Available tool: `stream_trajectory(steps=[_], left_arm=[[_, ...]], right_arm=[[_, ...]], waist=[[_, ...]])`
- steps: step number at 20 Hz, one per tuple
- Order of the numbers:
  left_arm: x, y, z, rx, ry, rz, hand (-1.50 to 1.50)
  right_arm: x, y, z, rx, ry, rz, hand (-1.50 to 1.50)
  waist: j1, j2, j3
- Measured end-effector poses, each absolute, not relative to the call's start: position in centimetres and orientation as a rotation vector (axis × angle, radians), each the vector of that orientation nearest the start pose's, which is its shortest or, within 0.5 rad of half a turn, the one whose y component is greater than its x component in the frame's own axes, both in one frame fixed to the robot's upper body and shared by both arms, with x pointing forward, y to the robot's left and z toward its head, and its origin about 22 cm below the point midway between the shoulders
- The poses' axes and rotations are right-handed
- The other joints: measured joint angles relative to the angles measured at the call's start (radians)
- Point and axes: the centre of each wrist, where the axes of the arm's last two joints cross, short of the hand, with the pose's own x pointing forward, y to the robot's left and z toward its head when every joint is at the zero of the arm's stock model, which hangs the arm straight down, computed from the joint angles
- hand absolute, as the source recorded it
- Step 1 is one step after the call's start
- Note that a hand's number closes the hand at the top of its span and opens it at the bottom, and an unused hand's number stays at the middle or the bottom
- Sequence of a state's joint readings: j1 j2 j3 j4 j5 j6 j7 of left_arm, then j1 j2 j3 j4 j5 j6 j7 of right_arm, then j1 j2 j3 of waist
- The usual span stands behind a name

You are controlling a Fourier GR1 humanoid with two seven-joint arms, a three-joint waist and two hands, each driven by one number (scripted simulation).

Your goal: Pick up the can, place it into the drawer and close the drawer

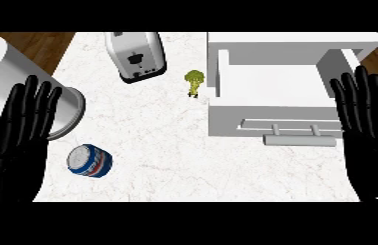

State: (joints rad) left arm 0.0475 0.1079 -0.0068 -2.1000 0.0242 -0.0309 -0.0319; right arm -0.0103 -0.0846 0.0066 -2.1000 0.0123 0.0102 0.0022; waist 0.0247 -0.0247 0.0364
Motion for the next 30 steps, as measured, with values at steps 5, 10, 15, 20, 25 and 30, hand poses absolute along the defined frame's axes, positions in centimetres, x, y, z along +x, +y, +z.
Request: stream_trajectory(steps=[5, 10, 15, 20, 25, 30], left_arm=[[19.0, 24.6, 12.7, -0.236, -2.108, -0.287, -1.50], [17.6, 27.3, 11.1, -0.361, -1.873, -0.473, -1.50], [16.1, 31.8, 11.6, -0.387, -1.747, -0.525, -1.50], [15.2, 35.3, 12.4, -0.400, -1.706, -0.536, -1.50], [14.9, 36.5, 12.7, -0.404, -1.680, -0.502, -1.50], [15.7, 36.9, 12.3, -0.372, -1.655, -0.467, -1.50]], right_arm=[[20.8, -23.7, 13.0, -0.065, -2.127, 0.092, -1.50], [20.6, -24.8, 11.0, -0.138, -1.924, 0.035, -1.50], [19.4, -25.9, 10.8, -0.154, -1.825, 0.019, -1.50], [18.8, -26.8, 10.5, -0.164, -1.792, 0.014, -1.50], [18.1, -26.9, 10.0, -0.161, -1.783, 0.004, -1.50], [17.5, -27.9, 8.5, -0.165, -1.782, 0.012, -1.50]], waist=[[-0.012, 0.014, -0.027], [-0.009, 0.022, -0.036], [-0.016, 0.023, -0.036], [-0.019, 0.023, -0.036], [-0.022, 0.023, -0.036], [-0.025, 0.024, -0.036]])
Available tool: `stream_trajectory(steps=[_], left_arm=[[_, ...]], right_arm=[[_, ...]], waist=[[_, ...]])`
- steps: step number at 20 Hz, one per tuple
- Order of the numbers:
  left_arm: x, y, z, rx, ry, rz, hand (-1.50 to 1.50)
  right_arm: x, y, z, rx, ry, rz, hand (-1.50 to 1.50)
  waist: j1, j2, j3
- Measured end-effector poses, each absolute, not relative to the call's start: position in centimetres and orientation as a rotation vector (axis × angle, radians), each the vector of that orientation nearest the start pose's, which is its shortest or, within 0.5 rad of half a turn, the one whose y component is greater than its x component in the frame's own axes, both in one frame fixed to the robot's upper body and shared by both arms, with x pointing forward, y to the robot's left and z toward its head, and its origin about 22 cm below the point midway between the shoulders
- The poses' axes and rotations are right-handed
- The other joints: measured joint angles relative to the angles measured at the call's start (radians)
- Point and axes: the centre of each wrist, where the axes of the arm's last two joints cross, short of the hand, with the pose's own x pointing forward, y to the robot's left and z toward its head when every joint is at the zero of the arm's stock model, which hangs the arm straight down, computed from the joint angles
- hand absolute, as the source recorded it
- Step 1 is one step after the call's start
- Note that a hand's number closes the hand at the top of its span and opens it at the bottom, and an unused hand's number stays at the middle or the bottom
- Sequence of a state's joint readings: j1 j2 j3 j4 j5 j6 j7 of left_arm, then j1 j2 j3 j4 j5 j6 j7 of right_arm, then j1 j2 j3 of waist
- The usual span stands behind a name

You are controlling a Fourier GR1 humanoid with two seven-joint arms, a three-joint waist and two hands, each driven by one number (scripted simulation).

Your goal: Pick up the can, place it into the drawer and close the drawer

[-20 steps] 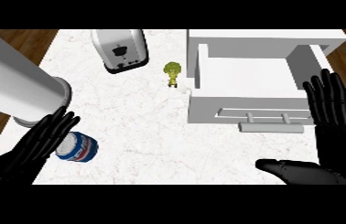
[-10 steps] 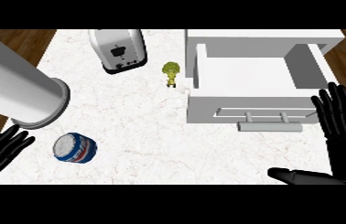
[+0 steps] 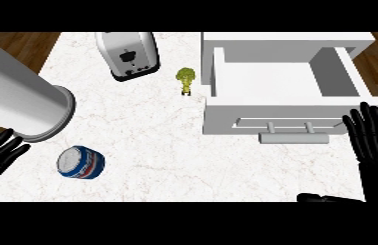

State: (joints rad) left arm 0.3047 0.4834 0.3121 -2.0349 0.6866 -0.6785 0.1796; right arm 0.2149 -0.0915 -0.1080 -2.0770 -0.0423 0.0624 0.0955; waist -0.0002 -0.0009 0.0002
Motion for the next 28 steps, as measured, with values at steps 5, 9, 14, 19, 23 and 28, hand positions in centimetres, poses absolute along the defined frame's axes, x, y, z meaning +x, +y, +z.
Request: stream_trajectory(steps=[5, 9, 14, 19, 23, 28], left_arm=[[16.7, 37.4, 10.7, -0.362, -1.644, -0.454, -1.50], [17.5, 37.2, 9.4, -0.356, -1.628, -0.460, -1.50], [18.3, 37.0, 7.3, -0.354, -1.617, -0.457, -1.50], [18.5, 37.0, 5.6, -0.335, -1.616, -0.442, -1.50], [18.8, 36.4, 4.5, -0.315, -1.607, -0.437, -1.50], [19.8, 37.1, 2.6, -0.289, -1.596, -0.427, -1.50]], right_arm=[[17.0, -27.9, 8.3, -0.165, -1.786, 0.018, -1.50], [16.6, -28.7, 8.5, -0.173, -1.784, 0.013, -1.50], [16.5, -29.5, 7.6, -0.174, -1.787, 0.017, -1.50], [16.9, -29.8, 7.5, -0.175, -1.782, 0.021, -1.50], [16.6, -29.9, 7.8, -0.179, -1.785, 0.024, -1.50], [16.6, -30.2, 8.1, -0.167, -1.783, 0.021, -1.50]], waist=[[-0.001, 0.000, 0.000], [-0.002, 0.000, 0.000], [-0.003, 0.001, 0.000], [-0.001, 0.000, 0.000], [-0.001, 0.000, -0.001], [-0.002, 0.001, -0.001]])
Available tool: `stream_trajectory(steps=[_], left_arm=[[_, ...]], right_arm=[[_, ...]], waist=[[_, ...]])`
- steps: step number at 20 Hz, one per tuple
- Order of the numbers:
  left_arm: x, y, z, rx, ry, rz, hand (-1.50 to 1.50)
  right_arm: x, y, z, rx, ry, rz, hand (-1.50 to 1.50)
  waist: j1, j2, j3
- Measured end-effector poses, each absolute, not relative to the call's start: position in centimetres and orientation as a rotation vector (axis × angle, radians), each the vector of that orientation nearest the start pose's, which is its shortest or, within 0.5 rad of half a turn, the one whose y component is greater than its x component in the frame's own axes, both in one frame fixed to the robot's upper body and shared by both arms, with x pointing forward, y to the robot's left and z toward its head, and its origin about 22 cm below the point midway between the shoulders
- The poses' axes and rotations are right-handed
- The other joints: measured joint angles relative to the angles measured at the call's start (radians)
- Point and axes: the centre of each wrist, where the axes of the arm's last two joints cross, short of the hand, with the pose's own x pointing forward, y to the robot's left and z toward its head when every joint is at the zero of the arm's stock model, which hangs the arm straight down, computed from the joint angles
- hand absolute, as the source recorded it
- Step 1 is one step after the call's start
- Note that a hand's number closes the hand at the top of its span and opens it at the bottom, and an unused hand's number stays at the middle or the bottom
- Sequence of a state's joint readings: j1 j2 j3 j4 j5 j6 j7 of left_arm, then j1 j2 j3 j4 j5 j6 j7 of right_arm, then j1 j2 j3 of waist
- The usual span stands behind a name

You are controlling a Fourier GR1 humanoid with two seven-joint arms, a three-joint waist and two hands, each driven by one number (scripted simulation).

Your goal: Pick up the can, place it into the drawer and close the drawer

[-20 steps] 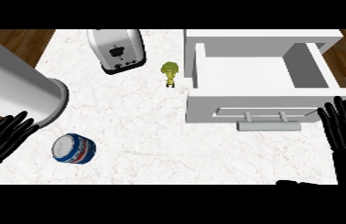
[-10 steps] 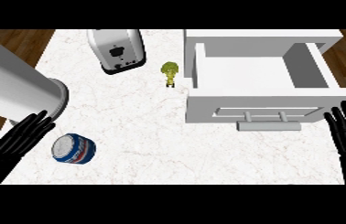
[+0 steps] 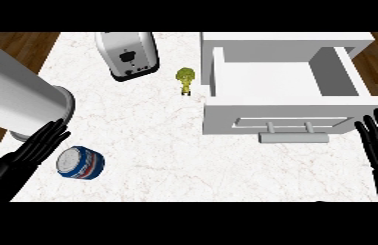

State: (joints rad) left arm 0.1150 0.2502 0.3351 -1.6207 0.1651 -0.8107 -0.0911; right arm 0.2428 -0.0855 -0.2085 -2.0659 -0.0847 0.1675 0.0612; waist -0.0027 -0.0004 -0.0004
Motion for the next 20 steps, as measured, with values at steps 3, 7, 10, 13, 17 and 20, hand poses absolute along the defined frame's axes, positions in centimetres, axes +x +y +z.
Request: stream_trajectory(steps=[3, 7, 10, 13, 17, 20], left_arm=[[19.6, 37.8, 1.0, -0.280, -1.588, -0.422, -1.50], [20.2, 38.8, 0.3, -0.255, -1.585, -0.422, -1.50], [20.0, 39.4, -1.1, -0.221, -1.575, -0.416, -1.50], [20.6, 39.9, -2.7, -0.193, -1.559, -0.413, -1.50], [20.7, 40.7, -3.8, -0.169, -1.533, -0.409, -1.50], [21.0, 41.3, -4.7, -0.149, -1.522, -0.411, -1.50]], right_arm=[[16.9, -29.6, 7.5, -0.174, -1.783, 0.023, -1.50], [16.9, -30.3, 7.8, -0.169, -1.782, 0.019, -1.50], [17.3, -30.3, 7.6, -0.167, -1.786, 0.023, -1.50], [17.0, -30.0, 7.4, -0.169, -1.788, 0.024, -1.50], [17.2, -30.6, 7.2, -0.176, -1.791, 0.019, -1.50], [16.9, -30.0, 7.2, -0.176, -1.797, 0.017, -1.50]], waist=[[0.001, 0.000, 0.000], [0.000, 0.000, 0.000], [0.001, 0.000, 0.000], [-0.002, 0.001, 0.000], [-0.001, 0.000, 0.000], [-0.003, 0.001, 0.000]])
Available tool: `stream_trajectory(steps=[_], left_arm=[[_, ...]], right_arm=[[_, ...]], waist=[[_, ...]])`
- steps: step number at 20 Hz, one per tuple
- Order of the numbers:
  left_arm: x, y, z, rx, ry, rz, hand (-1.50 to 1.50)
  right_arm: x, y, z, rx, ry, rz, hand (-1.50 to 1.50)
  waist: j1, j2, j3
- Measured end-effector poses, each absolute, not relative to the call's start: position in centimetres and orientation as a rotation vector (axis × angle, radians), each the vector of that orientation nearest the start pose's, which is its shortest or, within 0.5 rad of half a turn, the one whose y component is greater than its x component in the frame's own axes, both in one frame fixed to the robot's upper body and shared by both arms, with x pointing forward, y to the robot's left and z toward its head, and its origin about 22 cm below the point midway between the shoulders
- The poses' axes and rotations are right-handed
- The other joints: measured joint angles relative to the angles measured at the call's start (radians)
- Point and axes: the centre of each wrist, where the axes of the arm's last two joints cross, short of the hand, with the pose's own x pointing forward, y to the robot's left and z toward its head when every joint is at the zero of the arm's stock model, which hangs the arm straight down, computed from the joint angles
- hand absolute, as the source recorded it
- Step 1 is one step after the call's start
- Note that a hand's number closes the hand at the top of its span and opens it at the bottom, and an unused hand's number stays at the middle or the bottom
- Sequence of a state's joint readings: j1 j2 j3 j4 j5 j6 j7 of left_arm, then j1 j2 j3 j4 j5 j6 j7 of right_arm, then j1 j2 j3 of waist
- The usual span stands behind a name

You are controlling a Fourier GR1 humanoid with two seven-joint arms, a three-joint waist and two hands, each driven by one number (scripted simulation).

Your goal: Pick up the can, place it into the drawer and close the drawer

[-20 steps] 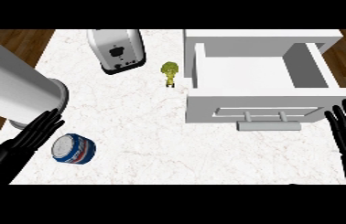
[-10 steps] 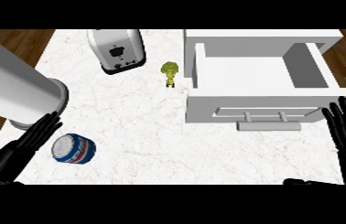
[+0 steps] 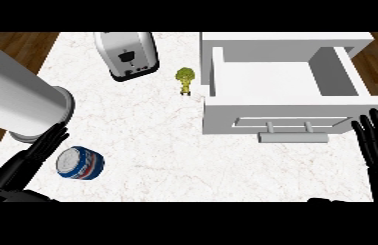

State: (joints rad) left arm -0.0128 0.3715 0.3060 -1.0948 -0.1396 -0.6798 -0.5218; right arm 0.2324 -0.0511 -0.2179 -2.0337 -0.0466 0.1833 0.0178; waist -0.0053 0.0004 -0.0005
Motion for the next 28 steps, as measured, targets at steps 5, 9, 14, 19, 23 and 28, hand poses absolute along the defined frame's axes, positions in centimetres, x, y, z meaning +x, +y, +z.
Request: stream_trajectory(steps=[5, 9, 14, 19, 23, 28], left_arm=[[21.4, 41.6, -6.3, -0.123, -1.506, -0.407, -1.50], [21.3, 42.4, -6.7, -0.115, -1.485, -0.396, -1.50], [21.6, 42.5, -7.9, -0.105, -1.464, -0.393, -1.50], [22.0, 41.5, -8.9, -0.113, -1.473, -0.391, -1.50], [23.0, 41.5, -8.8, -0.113, -1.470, -0.401, -1.50], [23.5, 40.4, -9.6, -0.132, -1.471, -0.396, -1.50]], right_arm=[[16.4, -29.4, 7.1, -0.178, -1.801, 0.012, -1.50], [16.2, -29.6, 7.3, -0.176, -1.799, 0.016, -1.50], [16.2, -29.8, 7.6, -0.177, -1.802, 0.015, -1.50], [16.5, -29.7, 7.9, -0.176, -1.801, 0.017, -1.50], [16.7, -29.9, 8.5, -0.175, -1.802, 0.012, -1.50], [16.2, -29.8, 8.8, -0.176, -1.812, 0.008, -1.50]], waist=[[-0.001, 0.000, 0.000], [-0.001, 0.000, 0.000], [-0.003, 0.001, 0.000], [-0.001, 0.000, 0.000], [-0.003, 0.001, 0.000], [-0.003, 0.000, 0.000]])
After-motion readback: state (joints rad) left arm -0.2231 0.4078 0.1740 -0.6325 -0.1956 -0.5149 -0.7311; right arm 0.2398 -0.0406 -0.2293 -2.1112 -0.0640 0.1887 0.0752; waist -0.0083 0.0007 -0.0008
